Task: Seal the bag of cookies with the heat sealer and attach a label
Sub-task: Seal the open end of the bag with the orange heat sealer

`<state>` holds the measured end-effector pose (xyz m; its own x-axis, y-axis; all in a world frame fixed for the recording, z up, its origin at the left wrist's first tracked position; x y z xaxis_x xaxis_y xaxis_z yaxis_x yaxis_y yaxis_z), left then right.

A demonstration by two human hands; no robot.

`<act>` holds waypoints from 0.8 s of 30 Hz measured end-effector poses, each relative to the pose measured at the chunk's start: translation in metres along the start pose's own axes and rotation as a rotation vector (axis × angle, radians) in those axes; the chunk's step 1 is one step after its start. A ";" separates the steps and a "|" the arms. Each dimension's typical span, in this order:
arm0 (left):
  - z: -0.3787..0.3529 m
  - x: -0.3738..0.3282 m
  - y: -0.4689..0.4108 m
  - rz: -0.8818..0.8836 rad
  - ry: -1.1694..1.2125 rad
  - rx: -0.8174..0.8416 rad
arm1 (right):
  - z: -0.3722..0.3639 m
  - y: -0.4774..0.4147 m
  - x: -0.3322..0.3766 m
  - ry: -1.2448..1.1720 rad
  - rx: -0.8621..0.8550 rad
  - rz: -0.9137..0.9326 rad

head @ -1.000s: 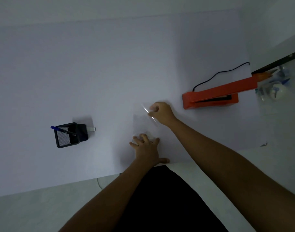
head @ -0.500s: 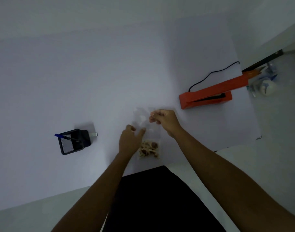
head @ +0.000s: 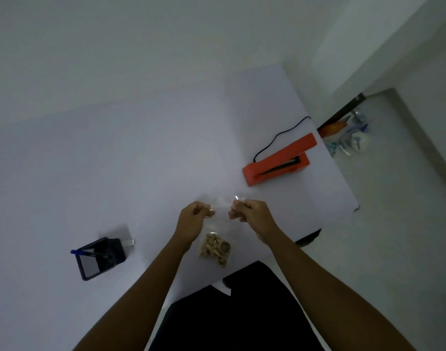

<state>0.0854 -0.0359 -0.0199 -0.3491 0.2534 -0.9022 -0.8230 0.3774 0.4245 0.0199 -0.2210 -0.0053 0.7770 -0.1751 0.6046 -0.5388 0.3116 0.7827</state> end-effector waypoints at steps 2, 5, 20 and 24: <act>-0.017 -0.006 0.000 0.015 0.033 0.003 | 0.017 0.001 0.004 -0.012 -0.024 0.014; -0.048 -0.014 -0.004 0.038 0.076 0.015 | 0.048 -0.006 0.005 0.011 -0.032 0.017; -0.224 -0.037 -0.046 0.171 0.238 -0.133 | 0.215 -0.073 0.024 0.051 0.030 -0.017; -0.247 -0.034 -0.054 0.224 0.249 -0.207 | 0.230 -0.088 0.034 0.040 0.037 -0.019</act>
<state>0.0308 -0.2852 -0.0309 -0.6075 0.0753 -0.7907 -0.7781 0.1433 0.6115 0.0187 -0.4689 -0.0202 0.7992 -0.1425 0.5840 -0.5352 0.2736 0.7992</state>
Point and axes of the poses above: each hand's wrist, its own y-axis away from the middle knuckle, its own z-axis out of the back of the hand, x = y × z, the point moved 8 cm from there along -y, towards the middle knuckle, and after that the axes turned 14 degrees about -z, right-handed, at the moved point
